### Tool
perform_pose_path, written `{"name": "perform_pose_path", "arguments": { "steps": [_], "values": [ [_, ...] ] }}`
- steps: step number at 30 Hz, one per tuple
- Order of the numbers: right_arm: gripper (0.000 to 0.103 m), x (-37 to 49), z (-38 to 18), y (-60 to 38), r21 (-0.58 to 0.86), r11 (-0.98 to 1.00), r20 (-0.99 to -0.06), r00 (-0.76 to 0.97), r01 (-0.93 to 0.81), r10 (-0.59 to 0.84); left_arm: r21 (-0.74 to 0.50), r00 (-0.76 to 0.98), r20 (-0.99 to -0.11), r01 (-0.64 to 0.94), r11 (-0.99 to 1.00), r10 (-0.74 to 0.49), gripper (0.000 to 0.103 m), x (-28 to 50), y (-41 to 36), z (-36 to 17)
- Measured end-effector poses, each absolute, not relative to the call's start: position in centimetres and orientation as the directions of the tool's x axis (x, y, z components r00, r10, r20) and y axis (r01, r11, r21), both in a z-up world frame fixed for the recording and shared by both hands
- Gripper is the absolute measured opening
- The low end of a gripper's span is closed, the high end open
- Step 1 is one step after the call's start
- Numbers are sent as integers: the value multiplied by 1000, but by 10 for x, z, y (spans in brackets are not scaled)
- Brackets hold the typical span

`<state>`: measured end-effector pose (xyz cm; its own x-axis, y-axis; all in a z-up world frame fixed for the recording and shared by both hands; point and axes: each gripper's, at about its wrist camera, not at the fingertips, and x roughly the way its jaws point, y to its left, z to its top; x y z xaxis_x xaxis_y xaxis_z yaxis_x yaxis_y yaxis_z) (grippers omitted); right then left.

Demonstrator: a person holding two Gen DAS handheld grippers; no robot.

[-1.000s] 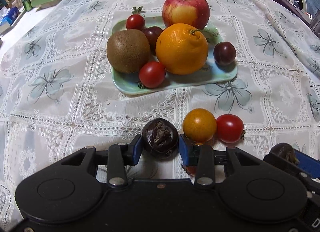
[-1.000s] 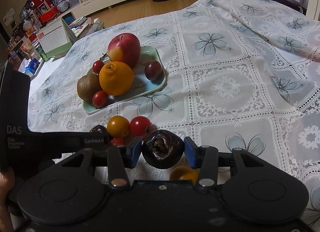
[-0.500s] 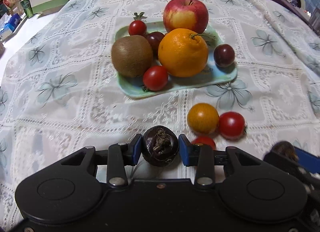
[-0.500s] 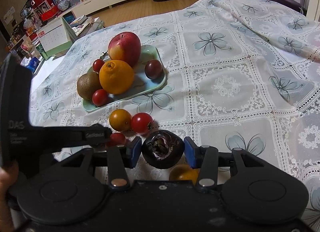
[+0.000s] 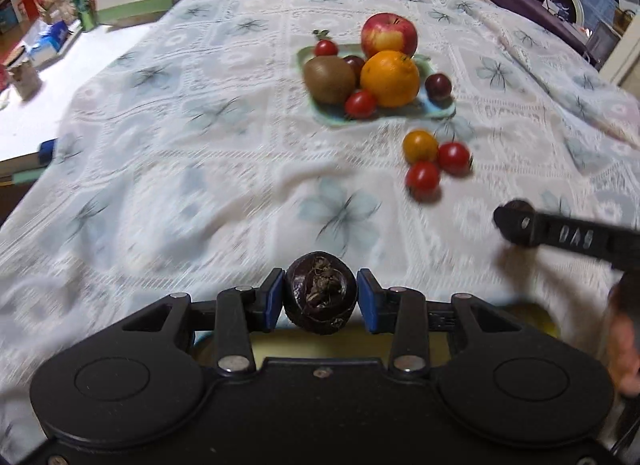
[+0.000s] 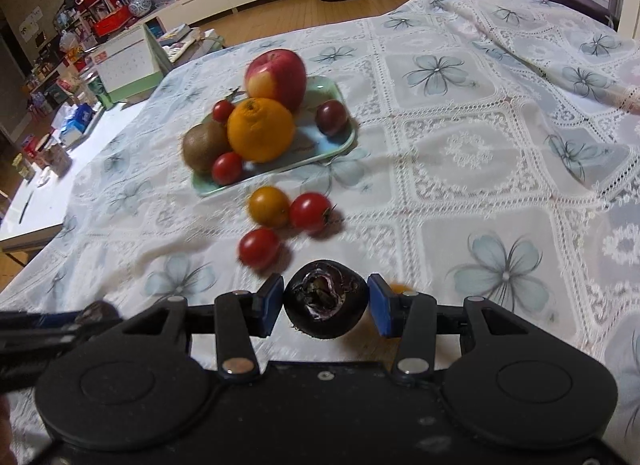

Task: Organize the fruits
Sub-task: 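Carry both dark plums over the gold tray and open both grippers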

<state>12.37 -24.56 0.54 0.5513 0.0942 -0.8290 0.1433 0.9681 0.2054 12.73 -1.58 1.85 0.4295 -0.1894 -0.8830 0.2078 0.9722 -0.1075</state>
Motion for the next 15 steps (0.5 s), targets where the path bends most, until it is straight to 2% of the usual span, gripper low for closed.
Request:
{"name": "perform_pose_path", "arguments": {
  "steps": [9, 15],
  "values": [
    [48, 66, 31, -217, 245, 967, -822, 543, 68, 170, -129, 455, -868, 181, 975, -199, 47, 66, 19, 22],
    [48, 43, 50, -200, 252, 968, -850, 480, 13, 215, -166, 480, -852, 132, 977, -210, 47, 50, 33, 25]
  ]
}}
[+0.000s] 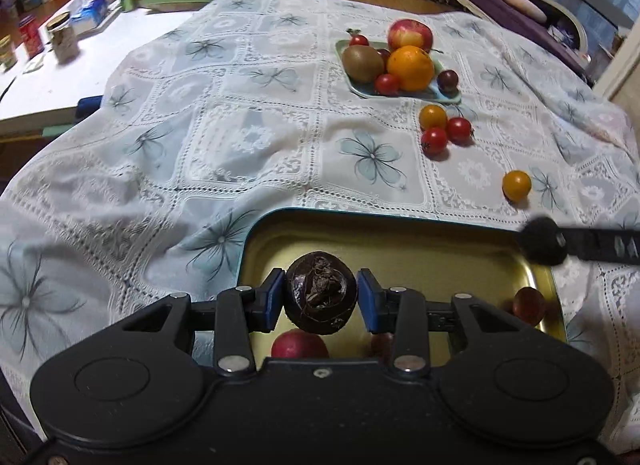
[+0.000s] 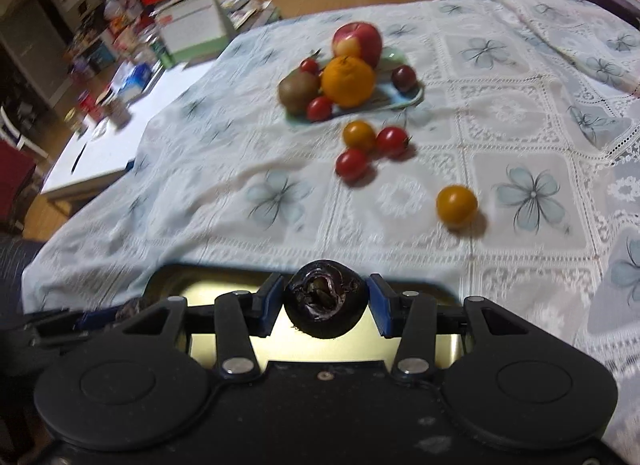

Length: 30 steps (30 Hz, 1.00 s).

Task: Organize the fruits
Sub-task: 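Carry both dark plums over the gold tray and open both grippers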

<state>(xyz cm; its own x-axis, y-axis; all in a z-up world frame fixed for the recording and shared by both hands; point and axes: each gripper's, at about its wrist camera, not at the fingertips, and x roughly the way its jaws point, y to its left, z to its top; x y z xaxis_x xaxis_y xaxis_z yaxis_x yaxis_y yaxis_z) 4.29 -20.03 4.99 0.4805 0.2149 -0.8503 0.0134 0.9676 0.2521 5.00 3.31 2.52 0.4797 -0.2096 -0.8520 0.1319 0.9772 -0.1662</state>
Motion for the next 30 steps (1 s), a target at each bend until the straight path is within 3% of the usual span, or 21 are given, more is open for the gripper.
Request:
{"name": "perform_pose_path", "arguments": {
  "steps": [18, 30],
  "values": [
    [48, 16, 11, -199, 210, 976, -924, 338, 50, 181, -126, 444, -881, 113, 986, -163, 47, 54, 10, -4],
    [48, 12, 15, -193, 158, 987, -915, 379, 23, 138, -80, 478, -869, 117, 990, -126, 48, 47, 9, 0]
  ]
}}
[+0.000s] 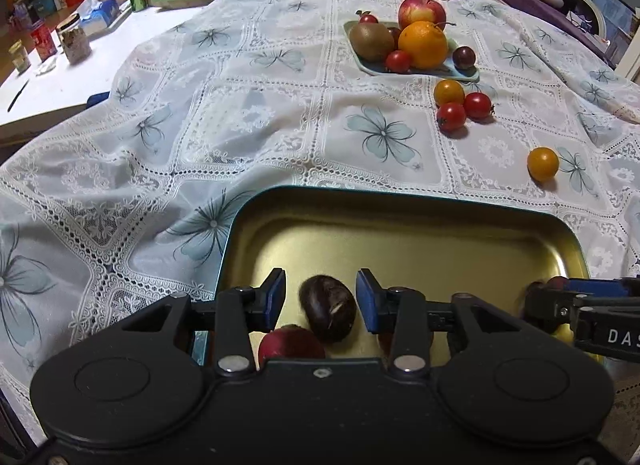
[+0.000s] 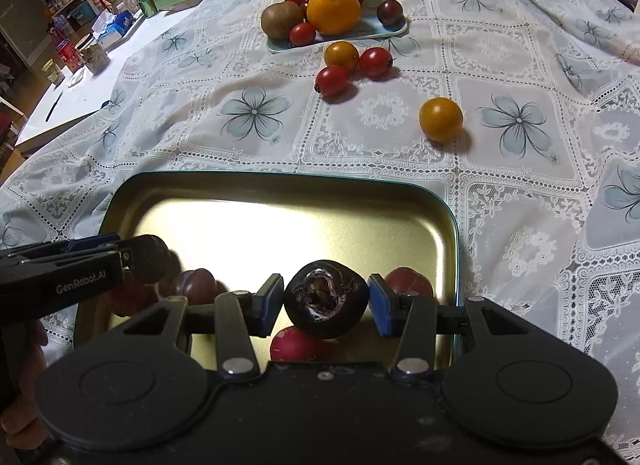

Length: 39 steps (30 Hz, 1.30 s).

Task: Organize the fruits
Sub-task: 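Carry both dark plums over the gold tray and open both grippers, then move the right gripper to the yellow tomato and grasp it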

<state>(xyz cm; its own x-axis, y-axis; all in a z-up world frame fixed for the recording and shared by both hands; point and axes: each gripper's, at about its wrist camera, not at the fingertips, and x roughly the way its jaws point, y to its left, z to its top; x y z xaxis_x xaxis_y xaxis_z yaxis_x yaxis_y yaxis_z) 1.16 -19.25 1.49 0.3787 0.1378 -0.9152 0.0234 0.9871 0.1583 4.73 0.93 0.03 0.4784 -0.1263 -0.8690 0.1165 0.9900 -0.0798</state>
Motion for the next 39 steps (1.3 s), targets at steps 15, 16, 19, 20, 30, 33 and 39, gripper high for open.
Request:
{"name": "perform_pose_path", "arguments": {
  "steps": [15, 16, 19, 20, 30, 33, 39],
  "values": [
    [48, 11, 16, -191, 159, 987, -915, 379, 17, 140, -93, 445, -885, 120, 988, -137, 48, 44, 9, -3],
    [48, 11, 15, -191, 158, 987, -916, 376, 18, 139, -93, 445, -885, 122, 988, -138, 48, 44, 9, -3],
    [48, 12, 14, -191, 160, 987, -919, 368, 19, 142, -92, 440, -887, 125, 988, -139, 48, 44, 8, -4],
    [48, 12, 13, -191, 160, 987, -920, 365, 19, 142, -92, 438, -888, 125, 988, -139, 48, 44, 8, -4],
    [48, 12, 11, -190, 165, 986, -932, 331, 19, 150, -101, 412, -899, 139, 985, -151, 48, 42, 5, -6],
    [48, 13, 8, -191, 178, 984, -938, 305, 24, 163, -98, 406, -902, 145, 985, -149, 48, 42, 4, -6],
    [48, 13, 8, -196, 185, 982, -950, 262, 42, 168, -86, 386, -910, 175, 981, -149, 48, 42, 1, -4]
  ]
}}
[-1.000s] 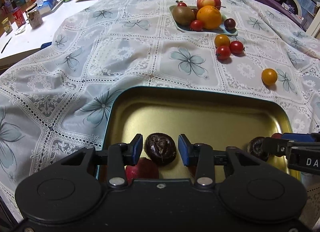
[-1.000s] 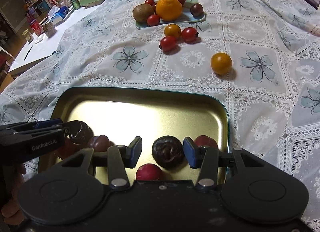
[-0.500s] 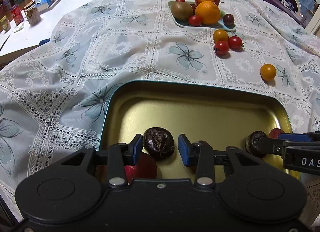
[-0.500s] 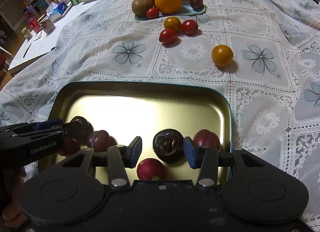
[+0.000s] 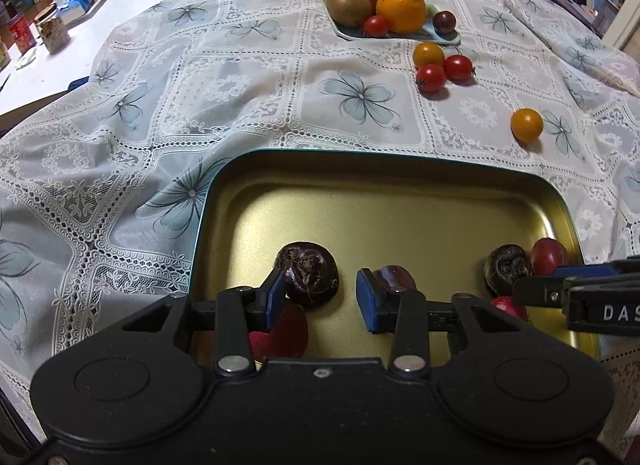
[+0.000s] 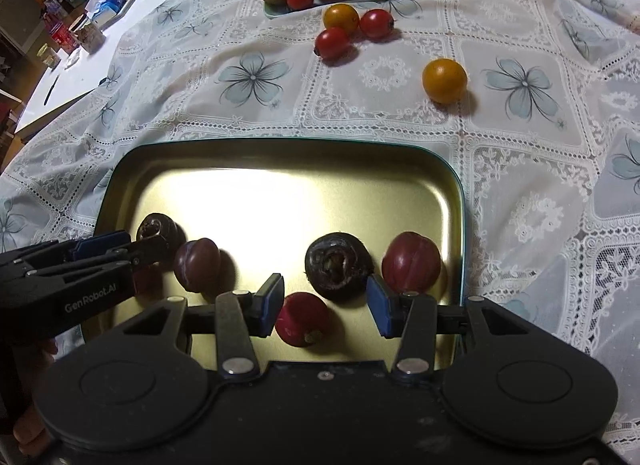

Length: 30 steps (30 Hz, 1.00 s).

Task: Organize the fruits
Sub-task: 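Move the right gripper to the yellow tomato and grasp it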

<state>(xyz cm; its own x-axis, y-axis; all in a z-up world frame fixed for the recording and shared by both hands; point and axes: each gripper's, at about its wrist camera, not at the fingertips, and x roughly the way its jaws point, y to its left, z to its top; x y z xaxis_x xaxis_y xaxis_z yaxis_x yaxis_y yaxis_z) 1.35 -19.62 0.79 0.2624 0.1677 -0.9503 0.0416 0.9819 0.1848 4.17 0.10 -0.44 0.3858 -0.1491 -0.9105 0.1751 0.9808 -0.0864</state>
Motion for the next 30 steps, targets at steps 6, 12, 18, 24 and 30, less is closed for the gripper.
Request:
{"name": "perform_pose_path", "arguments": {
  "steps": [6, 12, 18, 24, 30],
  "values": [
    [48, 16, 15, -206, 187, 980, -953, 257, 69, 164, -90, 365, -916, 216, 972, -165, 48, 47, -3, 0],
    [48, 30, 33, -231, 178, 976, -943, 304, 128, 132, -97, 359, -914, 255, 962, -187, 48, 62, -10, 13],
    [48, 55, 47, -267, 143, 964, -928, 369, 223, 52, -96, 363, -911, 278, 956, -197, 48, 84, -21, 22],
    [49, 93, 35, -286, 124, 955, -926, 376, 271, 13, -62, 384, -906, 297, 953, -179, 48, 106, -36, 27],
    [49, 129, 15, -286, 139, 949, -930, 367, 282, 26, -64, 375, -911, 281, 958, -171, 48, 133, -47, 24]
  ]
}}
